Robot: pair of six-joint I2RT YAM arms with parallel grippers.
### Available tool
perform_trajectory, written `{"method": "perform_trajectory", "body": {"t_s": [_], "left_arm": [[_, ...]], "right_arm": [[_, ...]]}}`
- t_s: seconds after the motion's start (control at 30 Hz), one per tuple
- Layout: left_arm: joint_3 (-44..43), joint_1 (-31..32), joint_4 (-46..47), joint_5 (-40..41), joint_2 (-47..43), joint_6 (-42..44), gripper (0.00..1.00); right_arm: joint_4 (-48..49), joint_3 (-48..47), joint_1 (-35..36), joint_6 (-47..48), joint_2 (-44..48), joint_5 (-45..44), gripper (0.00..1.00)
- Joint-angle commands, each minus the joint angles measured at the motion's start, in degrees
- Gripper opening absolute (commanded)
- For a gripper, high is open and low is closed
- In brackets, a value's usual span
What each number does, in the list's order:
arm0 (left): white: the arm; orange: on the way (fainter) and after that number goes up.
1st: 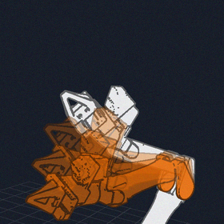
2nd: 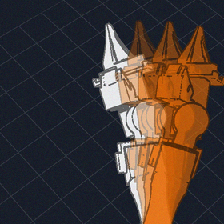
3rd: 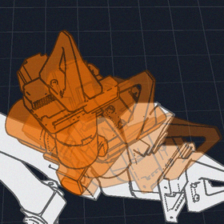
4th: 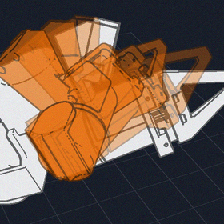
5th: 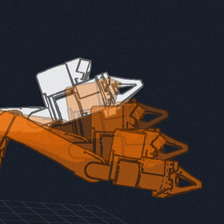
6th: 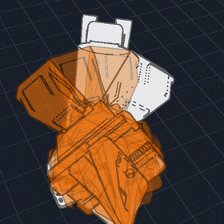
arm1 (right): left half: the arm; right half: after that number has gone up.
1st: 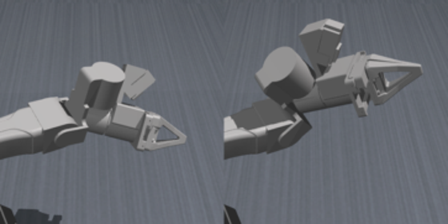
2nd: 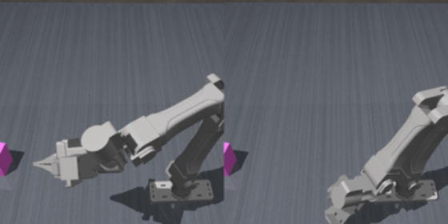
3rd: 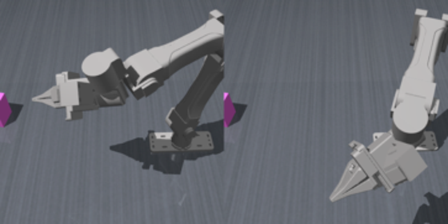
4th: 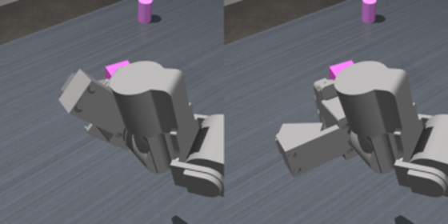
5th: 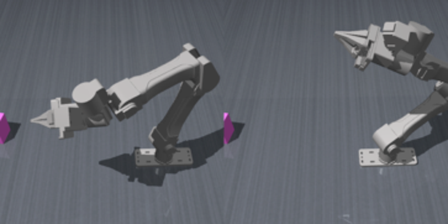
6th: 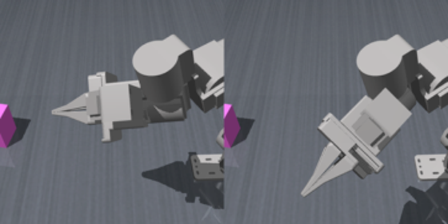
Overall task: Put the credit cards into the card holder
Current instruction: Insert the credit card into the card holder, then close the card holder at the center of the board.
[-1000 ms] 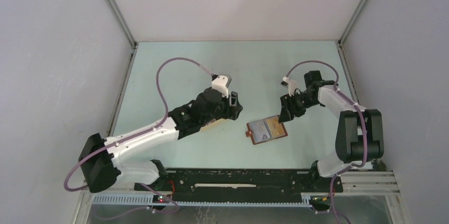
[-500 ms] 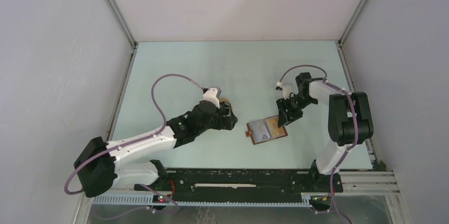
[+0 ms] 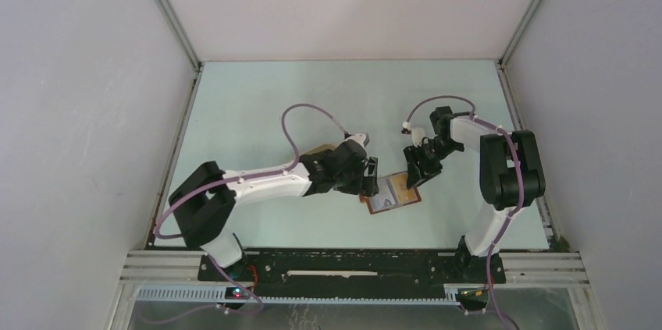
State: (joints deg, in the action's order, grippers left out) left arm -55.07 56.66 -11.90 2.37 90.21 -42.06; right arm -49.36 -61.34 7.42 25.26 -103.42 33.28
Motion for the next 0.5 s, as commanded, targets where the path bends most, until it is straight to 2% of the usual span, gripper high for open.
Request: {"method": "perform_trajectory", "body": {"t_s": [0.0,0.17,0.47], "left_arm": [[-8.5,1.3,-10.1,1.4,4.8,0.2,0.77],[-16.1,2.4,-16.7,1.9,11.3,1.8,0.74],[-20.7,2.7,-23.4,2.7,16.8,2.6,0.54]], "right_arm": [[-0.7,-1.3,0.8,0.2,-1.0,0.6,0.55],[-0.7,-1.3,0.8,0.2,-1.0,0.6,0.55],[-0.8,-1.3,0.7,0.4,-1.2,0.7,0.54]]}}
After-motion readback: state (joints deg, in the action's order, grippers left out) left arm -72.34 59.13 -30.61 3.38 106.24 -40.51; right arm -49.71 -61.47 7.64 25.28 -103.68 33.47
